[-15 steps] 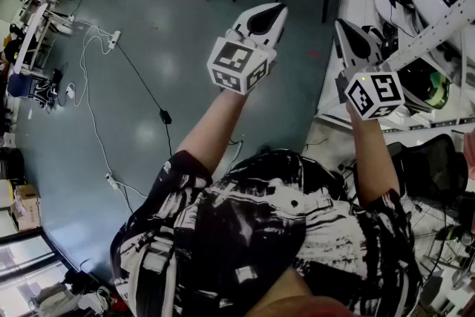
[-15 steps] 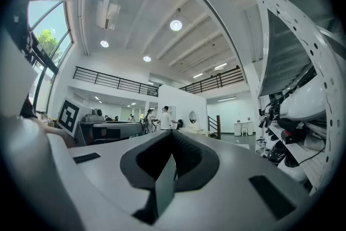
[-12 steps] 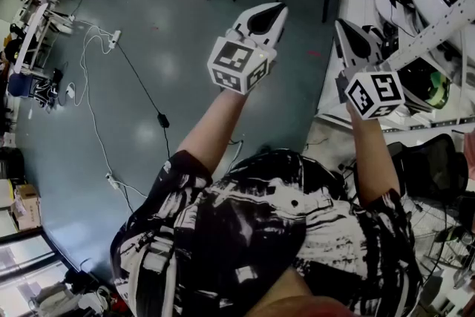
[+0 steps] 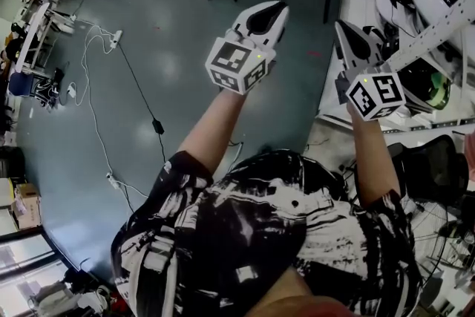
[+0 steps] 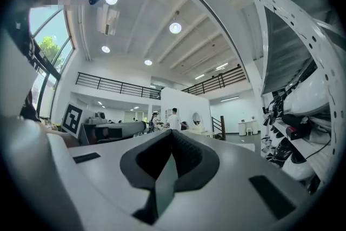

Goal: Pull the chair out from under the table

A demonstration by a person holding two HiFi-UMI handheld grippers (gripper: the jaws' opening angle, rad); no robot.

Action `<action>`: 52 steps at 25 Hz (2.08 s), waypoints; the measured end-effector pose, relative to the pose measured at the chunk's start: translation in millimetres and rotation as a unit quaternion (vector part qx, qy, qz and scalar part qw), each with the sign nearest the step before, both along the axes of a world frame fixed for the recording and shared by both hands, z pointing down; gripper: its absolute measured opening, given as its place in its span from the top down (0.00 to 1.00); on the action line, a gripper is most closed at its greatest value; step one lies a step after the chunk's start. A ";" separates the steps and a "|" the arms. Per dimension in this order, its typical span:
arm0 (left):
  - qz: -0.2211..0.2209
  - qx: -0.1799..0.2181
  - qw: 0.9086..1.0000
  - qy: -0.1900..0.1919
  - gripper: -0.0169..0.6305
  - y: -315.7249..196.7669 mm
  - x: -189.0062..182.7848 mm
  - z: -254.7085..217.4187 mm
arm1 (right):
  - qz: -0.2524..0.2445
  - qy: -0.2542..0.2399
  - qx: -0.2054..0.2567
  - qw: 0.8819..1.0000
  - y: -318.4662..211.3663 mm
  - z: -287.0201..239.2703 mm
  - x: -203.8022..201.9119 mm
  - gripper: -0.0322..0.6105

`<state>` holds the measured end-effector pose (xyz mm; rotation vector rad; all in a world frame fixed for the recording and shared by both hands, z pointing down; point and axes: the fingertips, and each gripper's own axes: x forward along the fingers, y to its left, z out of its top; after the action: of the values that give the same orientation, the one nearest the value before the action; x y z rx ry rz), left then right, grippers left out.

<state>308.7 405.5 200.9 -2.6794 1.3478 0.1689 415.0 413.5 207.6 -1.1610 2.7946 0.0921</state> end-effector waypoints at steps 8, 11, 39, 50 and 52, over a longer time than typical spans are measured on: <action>-0.045 0.044 0.997 0.041 0.09 -10.9 -50.3 -46.0 | -0.002 -0.002 -0.011 1.000 1.9 5.4 -0.1 0.95; -0.069 0.045 0.996 0.032 0.09 -16.3 -65.2 -44.9 | -0.002 0.000 -0.008 1.000 -0.8 5.5 -0.2 0.95; -0.083 -0.004 0.997 -0.008 0.09 -154.3 -109.1 21.5 | 0.000 0.015 -0.026 1.000 -132.1 36.5 -42.8 0.95; -0.122 -0.010 0.992 -0.013 0.09 -305.9 -109.5 19.7 | -0.044 0.018 -0.018 0.999 -298.5 27.6 -45.6 0.95; -0.126 -0.015 0.992 -0.014 0.09 -320.6 -113.4 23.0 | -0.048 0.017 -0.020 0.998 -316.0 27.7 -50.1 0.95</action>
<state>195.3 84.9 223.9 -2.4946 1.6754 0.0838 364.9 97.5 235.3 -1.0402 2.8901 0.0472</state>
